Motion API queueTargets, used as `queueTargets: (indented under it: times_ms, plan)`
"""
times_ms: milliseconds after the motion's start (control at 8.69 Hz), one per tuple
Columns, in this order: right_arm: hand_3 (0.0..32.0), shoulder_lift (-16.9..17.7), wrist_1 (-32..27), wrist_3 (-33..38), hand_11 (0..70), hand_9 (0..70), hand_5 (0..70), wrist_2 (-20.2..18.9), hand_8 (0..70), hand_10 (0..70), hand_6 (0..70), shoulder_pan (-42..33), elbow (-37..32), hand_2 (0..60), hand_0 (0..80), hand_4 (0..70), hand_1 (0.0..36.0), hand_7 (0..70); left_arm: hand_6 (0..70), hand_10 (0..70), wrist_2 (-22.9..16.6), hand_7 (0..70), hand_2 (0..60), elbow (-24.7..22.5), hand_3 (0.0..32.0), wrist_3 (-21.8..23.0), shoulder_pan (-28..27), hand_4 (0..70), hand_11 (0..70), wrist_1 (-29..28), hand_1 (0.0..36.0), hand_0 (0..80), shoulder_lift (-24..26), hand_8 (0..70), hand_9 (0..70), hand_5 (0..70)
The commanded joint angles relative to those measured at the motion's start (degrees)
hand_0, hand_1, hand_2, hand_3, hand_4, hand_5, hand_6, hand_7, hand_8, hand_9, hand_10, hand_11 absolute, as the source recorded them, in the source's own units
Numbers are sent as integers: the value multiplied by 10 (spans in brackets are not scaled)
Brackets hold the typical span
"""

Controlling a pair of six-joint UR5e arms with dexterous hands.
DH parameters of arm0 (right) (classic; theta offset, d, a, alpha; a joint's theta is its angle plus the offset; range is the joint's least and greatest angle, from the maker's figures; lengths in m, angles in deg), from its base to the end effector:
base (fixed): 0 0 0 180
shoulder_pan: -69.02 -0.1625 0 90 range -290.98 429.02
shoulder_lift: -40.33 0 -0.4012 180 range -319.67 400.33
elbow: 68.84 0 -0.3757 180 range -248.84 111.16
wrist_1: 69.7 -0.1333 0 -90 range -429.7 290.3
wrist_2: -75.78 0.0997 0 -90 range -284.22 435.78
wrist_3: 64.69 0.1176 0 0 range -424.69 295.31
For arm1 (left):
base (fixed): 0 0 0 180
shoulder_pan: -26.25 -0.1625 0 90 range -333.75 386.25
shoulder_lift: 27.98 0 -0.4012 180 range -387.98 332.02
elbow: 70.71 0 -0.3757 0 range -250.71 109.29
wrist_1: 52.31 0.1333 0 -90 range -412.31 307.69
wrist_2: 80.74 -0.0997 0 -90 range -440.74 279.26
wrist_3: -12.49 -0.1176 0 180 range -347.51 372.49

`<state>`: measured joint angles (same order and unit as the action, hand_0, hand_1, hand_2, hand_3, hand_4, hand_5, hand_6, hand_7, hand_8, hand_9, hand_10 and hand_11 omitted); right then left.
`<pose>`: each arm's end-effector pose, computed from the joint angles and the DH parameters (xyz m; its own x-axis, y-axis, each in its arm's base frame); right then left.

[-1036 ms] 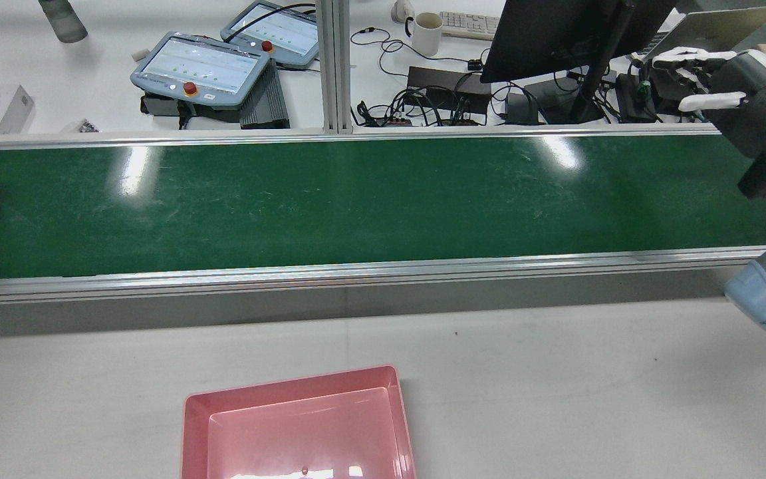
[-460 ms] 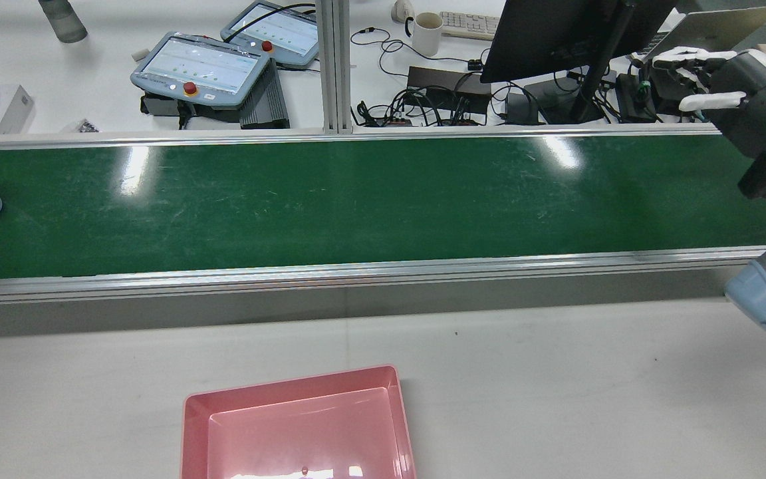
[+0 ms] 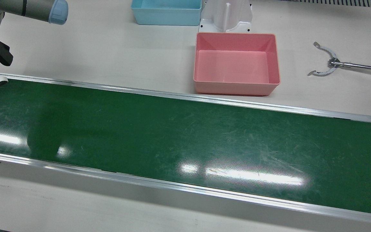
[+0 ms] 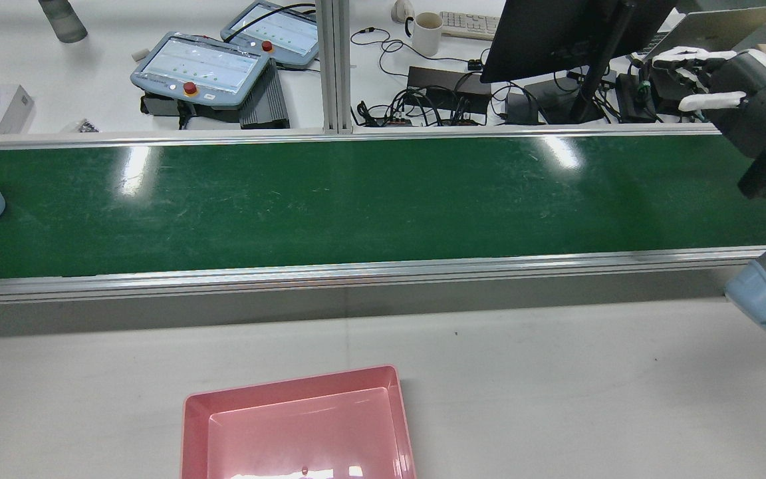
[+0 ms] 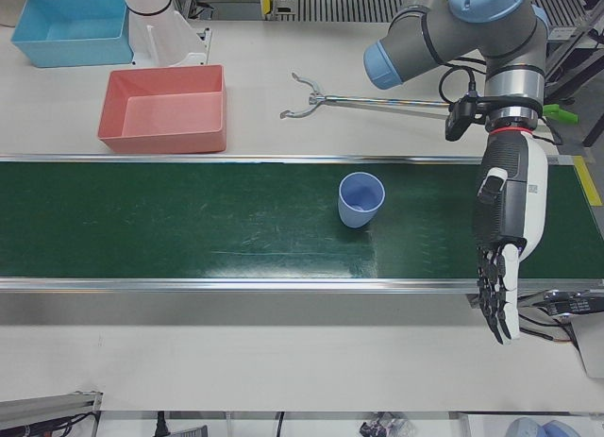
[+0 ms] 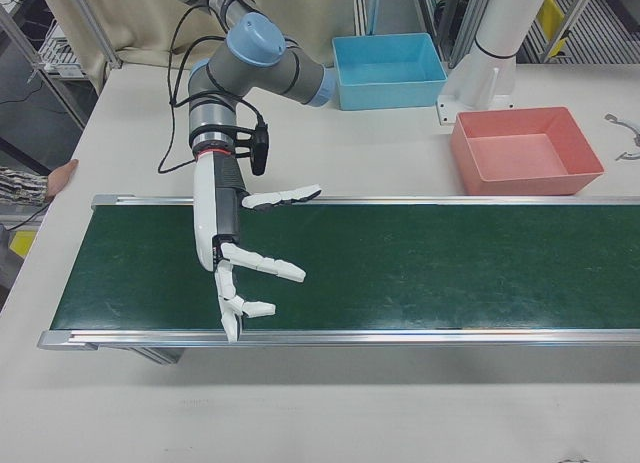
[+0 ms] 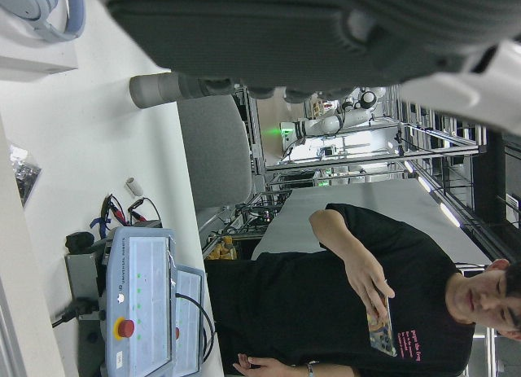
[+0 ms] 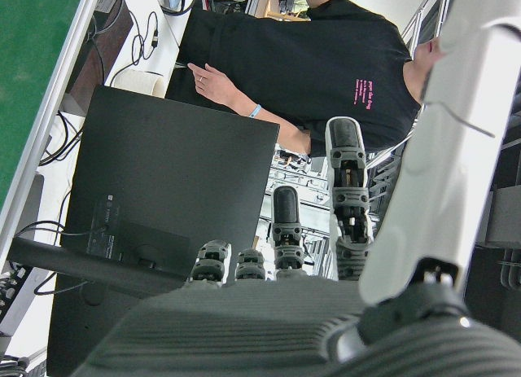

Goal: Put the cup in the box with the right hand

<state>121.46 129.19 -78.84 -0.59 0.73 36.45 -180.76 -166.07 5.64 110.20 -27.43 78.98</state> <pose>-0.0456 -0.5498 0.4939 -0.9680 0.1163 0.2224 -0.2090 0.1173 -0.9709 -0.0515 -0.5845 0.5083 -0.9535 -0.2800 -0.1114 0.1193 -0.0111 -0.9928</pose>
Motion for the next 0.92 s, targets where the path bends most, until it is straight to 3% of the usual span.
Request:
queueTargets:
  times_ms: [0,806]
  plan:
    - [0,0,0,0,103,98,49,0,20,61,87,-1,0,0,563,391,113,426,0,0,0,0,0,0,0,0,0,0,0,0,0,0,0,0,0,0]
    - [0,-1,0,-1,104,101,49,0,21,62,89,1,0,0,564,397,113,434,0,0,0,0,0,0,0,0,0,0,0,0,0,0,0,0,0,0]
